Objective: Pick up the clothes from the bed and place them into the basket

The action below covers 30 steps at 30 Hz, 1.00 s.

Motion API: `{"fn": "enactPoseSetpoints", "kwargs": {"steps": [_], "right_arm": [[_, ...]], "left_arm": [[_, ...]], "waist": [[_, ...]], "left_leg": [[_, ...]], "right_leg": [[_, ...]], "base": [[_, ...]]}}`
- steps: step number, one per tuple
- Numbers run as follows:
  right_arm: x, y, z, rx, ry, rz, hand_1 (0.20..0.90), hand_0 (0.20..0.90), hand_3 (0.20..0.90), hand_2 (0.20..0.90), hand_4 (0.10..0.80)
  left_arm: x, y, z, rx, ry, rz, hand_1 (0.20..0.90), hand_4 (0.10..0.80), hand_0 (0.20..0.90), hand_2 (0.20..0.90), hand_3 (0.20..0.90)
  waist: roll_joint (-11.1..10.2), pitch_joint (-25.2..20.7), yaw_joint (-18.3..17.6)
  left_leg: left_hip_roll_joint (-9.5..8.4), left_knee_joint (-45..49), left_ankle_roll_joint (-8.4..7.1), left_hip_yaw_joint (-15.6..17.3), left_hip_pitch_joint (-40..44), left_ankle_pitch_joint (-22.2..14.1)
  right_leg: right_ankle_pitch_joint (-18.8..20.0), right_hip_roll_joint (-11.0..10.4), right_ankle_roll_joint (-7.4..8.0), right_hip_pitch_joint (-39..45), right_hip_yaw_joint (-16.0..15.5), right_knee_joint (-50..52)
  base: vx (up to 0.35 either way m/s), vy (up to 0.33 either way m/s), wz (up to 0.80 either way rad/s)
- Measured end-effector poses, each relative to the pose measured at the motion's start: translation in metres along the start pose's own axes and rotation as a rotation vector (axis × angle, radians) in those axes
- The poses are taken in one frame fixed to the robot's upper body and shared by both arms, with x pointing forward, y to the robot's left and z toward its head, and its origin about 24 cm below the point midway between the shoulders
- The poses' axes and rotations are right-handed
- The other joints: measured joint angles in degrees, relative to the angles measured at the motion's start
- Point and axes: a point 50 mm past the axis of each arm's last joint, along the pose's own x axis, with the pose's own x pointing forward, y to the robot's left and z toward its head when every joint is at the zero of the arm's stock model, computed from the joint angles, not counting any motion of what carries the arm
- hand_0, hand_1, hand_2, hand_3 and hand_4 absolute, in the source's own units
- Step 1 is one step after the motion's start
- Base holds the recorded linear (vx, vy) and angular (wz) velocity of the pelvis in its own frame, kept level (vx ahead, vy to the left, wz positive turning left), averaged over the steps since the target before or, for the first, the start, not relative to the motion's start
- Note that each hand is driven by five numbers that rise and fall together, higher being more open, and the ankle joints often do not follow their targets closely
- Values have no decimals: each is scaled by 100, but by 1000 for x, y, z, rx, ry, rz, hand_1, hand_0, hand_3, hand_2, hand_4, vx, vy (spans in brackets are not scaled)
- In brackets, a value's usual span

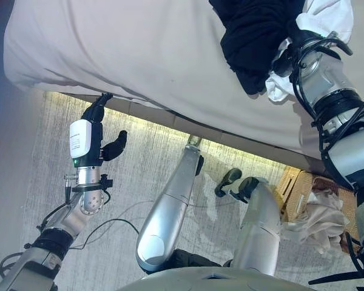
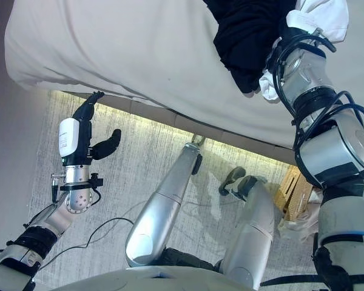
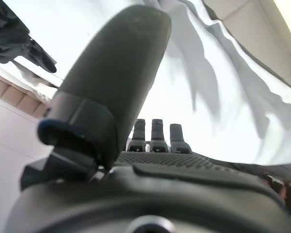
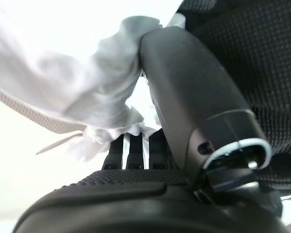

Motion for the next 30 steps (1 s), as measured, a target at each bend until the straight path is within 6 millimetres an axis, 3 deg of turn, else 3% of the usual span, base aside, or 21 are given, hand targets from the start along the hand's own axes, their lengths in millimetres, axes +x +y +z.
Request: {"fn": "enactPoseSetpoints", "kwargs": {"steps": [1, 5, 8, 9, 12, 15, 30], "right_arm": [[0, -2, -1, -1, 2, -9, 300, 300, 200, 300, 100], [0, 7, -17, -8, 61, 17, 300, 300, 200, 300, 100], [-2, 25, -24, -19, 71, 72, 300, 300, 200, 300, 100], [-3, 34, -27, -23, 75, 99, 300, 300, 200, 300, 100], [-7, 52, -37, -41, 93, 156, 300, 300, 200, 300, 100], [-7, 53, -39, -27, 97, 161, 300, 300, 200, 300, 100], [-14, 66, -62, -24, 74, 181, 300, 300, 200, 300, 100]], "left_arm": [[-4, -1, -3, 5, 20, -12, 900, 800, 900, 900, 900], [-5, 0, -4, 5, 22, -12, 900, 800, 900, 900, 900], [-6, 0, -4, 4, 23, -13, 900, 800, 900, 900, 900], [-6, -1, -4, 3, 24, -16, 900, 800, 900, 900, 900], [-5, 0, -3, 1, 20, -14, 900, 800, 900, 900, 900], [-2, 0, -3, 1, 14, -13, 900, 800, 900, 900, 900], [-7, -4, -5, 13, 33, -86, 900, 800, 900, 900, 900]], "waist": [[52, 16, -17], [52, 16, -81], [48, 18, -28], [46, 20, -18], [32, 18, -37], [9, 19, -121], [-160, 47, -415]], "left_leg": [[12, -137, -74, -30, 63, -263], [-24, -246, -25, 117, 270, -208], [35, -480, 76, 184, 724, -125], [52, -577, 86, 203, 934, -109], [72, -848, 100, 246, 1537, -113], [167, -946, 205, 278, 1730, -87], [300, -1621, 270, 422, 2989, -48]], "right_leg": [[5, 68, 10, 23, -6, 33], [21, 57, -7, 192, 118, -39], [59, 80, 23, 641, 109, -320], [125, 101, 137, 841, 110, -439], [129, 158, 143, 1401, 121, -728], [235, 217, 186, 1598, 102, -897], [251, 303, 139, 2718, 140, -1513]], "base": [[-12, 11, -17], [1, 8, 15], [25, 11, -8], [42, 12, -11], [-3, 11, -12], [23, 13, -13], [61, -4, -8]]}}
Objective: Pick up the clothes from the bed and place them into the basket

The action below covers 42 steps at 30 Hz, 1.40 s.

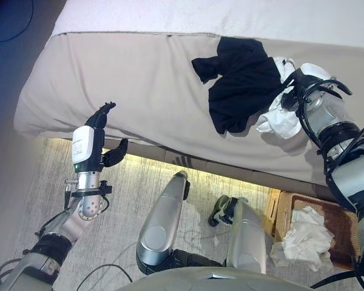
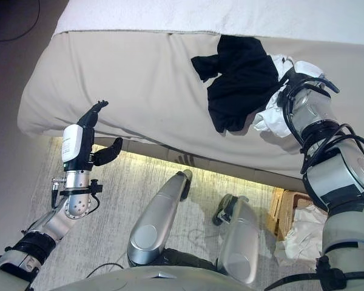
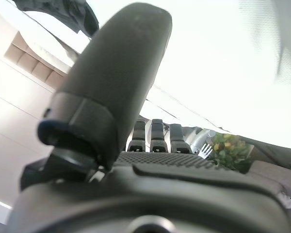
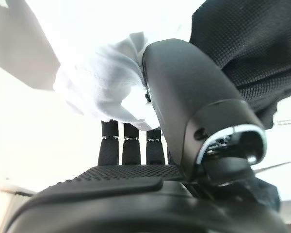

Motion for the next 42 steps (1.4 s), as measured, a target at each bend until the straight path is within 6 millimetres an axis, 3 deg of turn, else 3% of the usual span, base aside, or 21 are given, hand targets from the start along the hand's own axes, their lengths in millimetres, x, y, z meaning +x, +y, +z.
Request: {"fn": "enactPoseSetpoints", "kwargs": {"steps": [6, 13, 17, 22, 23, 29, 34, 36, 42], "right_arm": [[-3, -9, 6, -6, -71, -29, 300, 300, 200, 300, 100], [-6, -38, -7, 51, -83, -82, 300, 300, 200, 300, 100], [-9, -54, -19, 59, -63, -110, 300, 300, 200, 300, 100], [-9, -56, -25, 57, -41, -118, 300, 300, 200, 300, 100], [-9, -52, -27, 53, -38, -109, 900, 900, 900, 900, 800], [-6, -21, -47, 43, 46, -60, 900, 900, 900, 900, 800], [-6, -15, -58, 43, 98, -65, 900, 900, 900, 900, 800], [-6, -14, -61, 41, 111, -61, 900, 900, 900, 900, 800], [-6, -14, -62, 40, 113, -74, 900, 900, 900, 900, 800]], "left_arm": [[-1, -1, -2, 10, 13, -20, 900, 800, 900, 900, 900], [2, -3, -2, 18, 13, -33, 900, 800, 900, 900, 900], [5, 1, -3, 27, 14, -17, 900, 800, 900, 900, 900], [16, 3, -3, 42, 12, 3, 900, 800, 900, 900, 900], [18, 3, -3, 41, 9, 5, 900, 800, 900, 900, 900], [11, 2, -7, 46, 27, -9, 900, 800, 900, 900, 900], [4, 1, -11, 53, 47, -24, 900, 800, 900, 900, 900], [3, 1, -11, 53, 49, -25, 900, 800, 900, 900, 900], [3, 1, -9, 38, 34, -27, 900, 800, 900, 900, 900]], "waist": [[-100, -15, -87], [-225, -61, -249], [-403, -166, -334], [-480, -210, -402], [-480, -210, -403], [-466, -214, -404], [-439, -210, -403], [-425, -210, -390], [-199, -223, -355]], "left_leg": [[156, -787, -54, 174, 679, 233], [190, -2039, -96, 262, 1684, 632], [243, -2338, -133, 343, 1966, 687], [259, -2208, -134, 336, 1855, 687], [258, -2197, -134, 335, 1850, 687], [249, -2043, -141, 217, 1701, 691], [197, -2038, -169, 200, 1548, 709], [142, -2041, -249, 163, 1549, 759], [101, -2074, -250, 142, 1500, 758]], "right_leg": [[413, 172, 118, 561, 1, -819], [876, 341, 263, 1363, 2, -1889], [923, 416, 264, 1606, -22, -2187], [924, 436, 264, 1571, -42, -2170], [924, 438, 263, 1572, -42, -2169], [923, 414, 261, 1559, -181, -2170], [922, 345, 261, 1393, -186, -2096], [921, 300, 261, 1401, -193, -2093], [918, 253, 262, 1311, -208, -2047]], "base": [[108, 3, -19], [110, 2, -13], [-5, -21, -12], [-25, -17, -3], [0, 0, 0], [-26, 6, 9], [-7, 6, 6], [36, -13, 6], [1, -1, 4]]}}
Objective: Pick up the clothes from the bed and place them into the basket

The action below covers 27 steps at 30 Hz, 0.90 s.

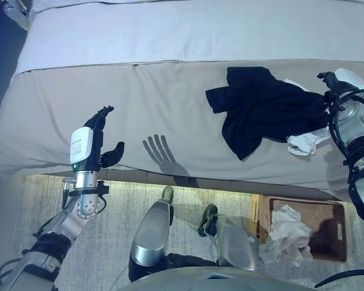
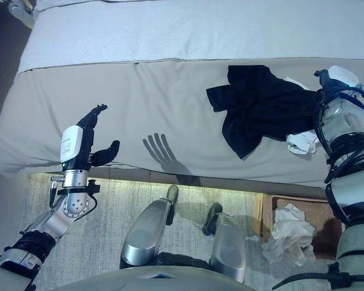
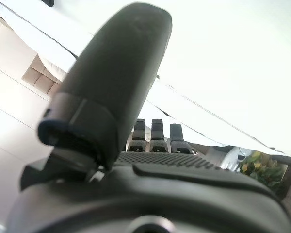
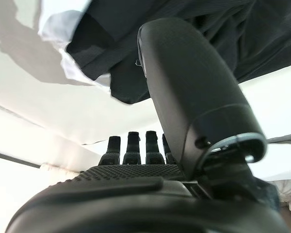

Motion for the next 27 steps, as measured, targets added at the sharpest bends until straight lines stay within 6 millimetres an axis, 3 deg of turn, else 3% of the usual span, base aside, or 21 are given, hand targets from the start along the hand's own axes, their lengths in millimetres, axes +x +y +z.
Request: {"fn": "enactPoseSetpoints", "kwargs": {"steps": [5, 13, 20, 27], "right_arm": [[0, 1, -1, -7, 3, -6, 900, 900, 900, 900, 800], [-1, 7, -5, -14, 5, 0, 900, 900, 900, 900, 800], [-4, 5, 25, 4, -131, -20, 900, 900, 900, 900, 800], [-3, 8, 37, -11, -140, 1, 900, 900, 900, 900, 800]], "left_arm": [[-1, -2, 1, -4, -4, -10, 900, 800, 900, 900, 900], [-10, -6, -2, -2, 11, -41, 900, 800, 900, 900, 900], [-13, -7, -2, -3, 15, -57, 900, 800, 900, 900, 900], [-8, -8, 2, -15, -10, -51, 900, 800, 900, 900, 900]], "waist": [[175, 5, 16], [189, 6, -1], [206, 14, 43], [271, 35, 215]], "left_leg": [[0, -41, -2, 0, -221, 2], [50, -89, -57, -10, -349, 80], [53, -164, -63, -57, -433, 215], [18, 64, -65, -167, -885, 216]], "right_leg": [[-1, -4, -1, -298, 14, 123], [-21, 10, -29, -460, 10, 187], [-20, 14, -36, -610, -35, 285], [-58, -23, -102, -991, -129, 551]], "base": [[0, 0, 0], [0, -1, 0], [-13, -1, 3], [-71, -4, 9]]}}
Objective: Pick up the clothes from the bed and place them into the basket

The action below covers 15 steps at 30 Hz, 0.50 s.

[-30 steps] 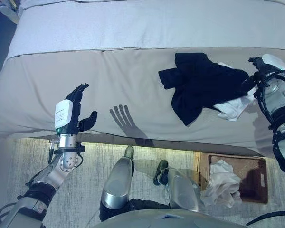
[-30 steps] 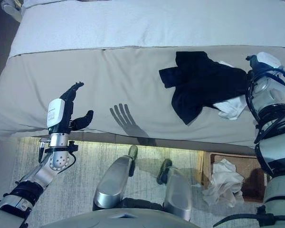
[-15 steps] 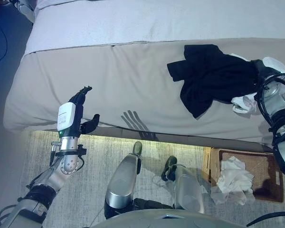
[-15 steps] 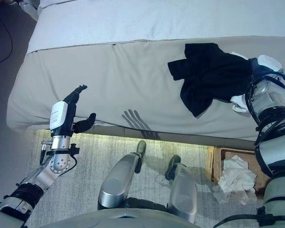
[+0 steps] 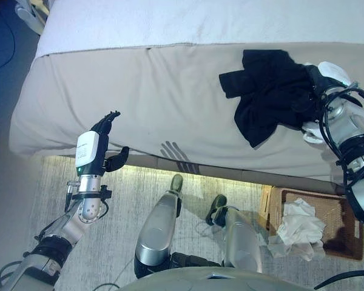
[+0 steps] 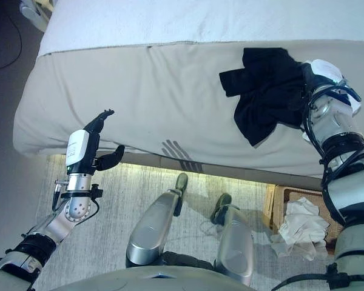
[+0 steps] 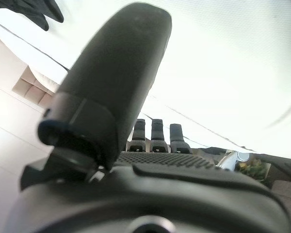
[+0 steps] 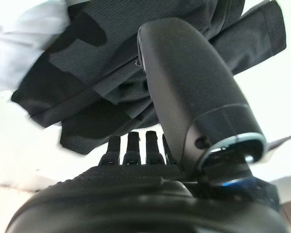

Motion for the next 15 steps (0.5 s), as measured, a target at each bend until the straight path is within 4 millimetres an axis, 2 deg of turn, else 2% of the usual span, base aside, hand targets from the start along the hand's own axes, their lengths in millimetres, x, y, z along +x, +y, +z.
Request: {"fn": "enactPoseSetpoints", "kwargs": {"steps": [3, 4, 6, 8, 15], "right_arm": [[0, 8, 0, -25, 13, 22, 900, 900, 900, 900, 800], [2, 5, 2, -26, 29, 14, 900, 900, 900, 900, 800], [4, -4, 6, -19, 37, -13, 900, 900, 900, 900, 800], [6, -15, 7, -15, 59, -45, 900, 900, 900, 900, 800], [8, -14, -2, -17, 122, -35, 900, 900, 900, 900, 800]], "left_arm": [[2, 0, 2, -4, -9, 6, 900, 800, 900, 900, 900], [3, 1, 2, -5, -12, 16, 900, 800, 900, 900, 900], [5, 2, 4, -9, -22, 26, 900, 800, 900, 900, 900], [5, 1, 6, -18, -28, 28, 900, 800, 900, 900, 900], [-4, -1, 5, -23, -17, 10, 900, 800, 900, 900, 900]], "waist": [[95, 54, 95], [158, 85, 98], [217, 112, 188], [230, 126, 213], [237, 136, 356]], "left_leg": [[-46, 101, 0, -70, -136, 0], [-85, 203, 1, -118, -264, -2], [-111, 326, 1, -134, -524, -2], [-187, 558, -2, -159, -867, -39], [-277, 1232, 52, -188, -1573, -177]], "right_leg": [[-20, -38, -25, -100, -70, 131], [-68, -86, -106, -216, -133, 236], [-75, -107, -115, -466, -140, 403], [-234, -264, -248, -809, -143, 716], [-420, -417, -302, -1428, -111, 1348]], "base": [[-60, -4, 15], [-87, 17, 18], [-7, 9, 11], [-4, 24, 21], [-24, 18, 9]]}}
